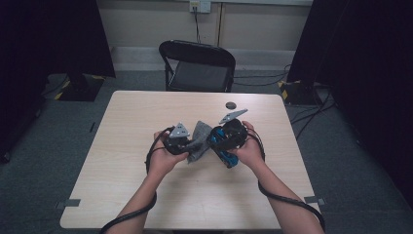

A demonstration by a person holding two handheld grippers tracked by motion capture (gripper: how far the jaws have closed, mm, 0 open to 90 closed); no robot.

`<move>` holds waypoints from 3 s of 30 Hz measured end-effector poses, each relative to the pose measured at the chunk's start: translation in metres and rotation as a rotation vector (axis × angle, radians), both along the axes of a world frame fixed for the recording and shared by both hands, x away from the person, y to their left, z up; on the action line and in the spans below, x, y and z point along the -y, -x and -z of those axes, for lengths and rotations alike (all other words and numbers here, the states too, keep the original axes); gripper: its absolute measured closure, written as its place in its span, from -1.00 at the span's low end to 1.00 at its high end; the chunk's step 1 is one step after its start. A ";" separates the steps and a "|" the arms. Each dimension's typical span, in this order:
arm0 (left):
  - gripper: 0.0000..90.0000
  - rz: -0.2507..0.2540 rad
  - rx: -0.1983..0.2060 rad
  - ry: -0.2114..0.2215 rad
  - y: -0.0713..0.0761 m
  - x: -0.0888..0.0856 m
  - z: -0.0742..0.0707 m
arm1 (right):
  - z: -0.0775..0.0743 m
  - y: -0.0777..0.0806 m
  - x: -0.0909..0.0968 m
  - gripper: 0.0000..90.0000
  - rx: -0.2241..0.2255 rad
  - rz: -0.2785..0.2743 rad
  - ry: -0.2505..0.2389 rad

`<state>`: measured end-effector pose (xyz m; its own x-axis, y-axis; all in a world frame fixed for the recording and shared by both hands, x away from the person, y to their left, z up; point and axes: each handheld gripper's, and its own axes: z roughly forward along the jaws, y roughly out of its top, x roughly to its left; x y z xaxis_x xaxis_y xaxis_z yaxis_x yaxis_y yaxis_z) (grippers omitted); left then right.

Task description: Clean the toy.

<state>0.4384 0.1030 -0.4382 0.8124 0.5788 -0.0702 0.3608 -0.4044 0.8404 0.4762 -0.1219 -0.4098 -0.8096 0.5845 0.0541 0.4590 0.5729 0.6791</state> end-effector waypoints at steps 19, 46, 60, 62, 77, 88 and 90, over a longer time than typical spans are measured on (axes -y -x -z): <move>0.71 0.064 -0.032 -0.028 0.009 0.020 0.013 | -0.003 -0.005 -0.006 -0.43 0.006 0.031 0.004; 0.71 0.144 -0.086 -0.047 0.021 0.038 0.034 | -0.025 -0.021 -0.009 -0.43 0.010 0.070 -0.039; 0.71 -0.047 -0.035 -0.025 -0.010 -0.024 0.001 | -0.019 -0.012 0.001 -0.43 -0.003 0.057 -0.048; 0.71 -0.056 -0.023 -0.022 -0.012 -0.027 -0.004 | -0.017 -0.010 0.001 -0.43 -0.006 0.047 -0.041; 0.71 -0.057 0.005 -0.019 -0.015 -0.021 -0.011 | -0.005 -0.005 -0.005 -0.43 -0.018 0.030 -0.015; 0.71 -0.038 0.021 -0.026 -0.011 -0.016 -0.016 | 0.000 -0.003 -0.010 -0.43 -0.015 0.027 0.004; 0.71 -0.032 0.018 -0.031 -0.011 -0.014 -0.016 | 0.001 -0.003 -0.010 -0.43 -0.015 0.029 0.005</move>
<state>0.4490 0.1173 -0.4226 0.7947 0.6059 -0.0371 0.3587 -0.4194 0.8339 0.4793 -0.1115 -0.4112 -0.7914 0.6081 0.0627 0.4854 0.5628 0.6691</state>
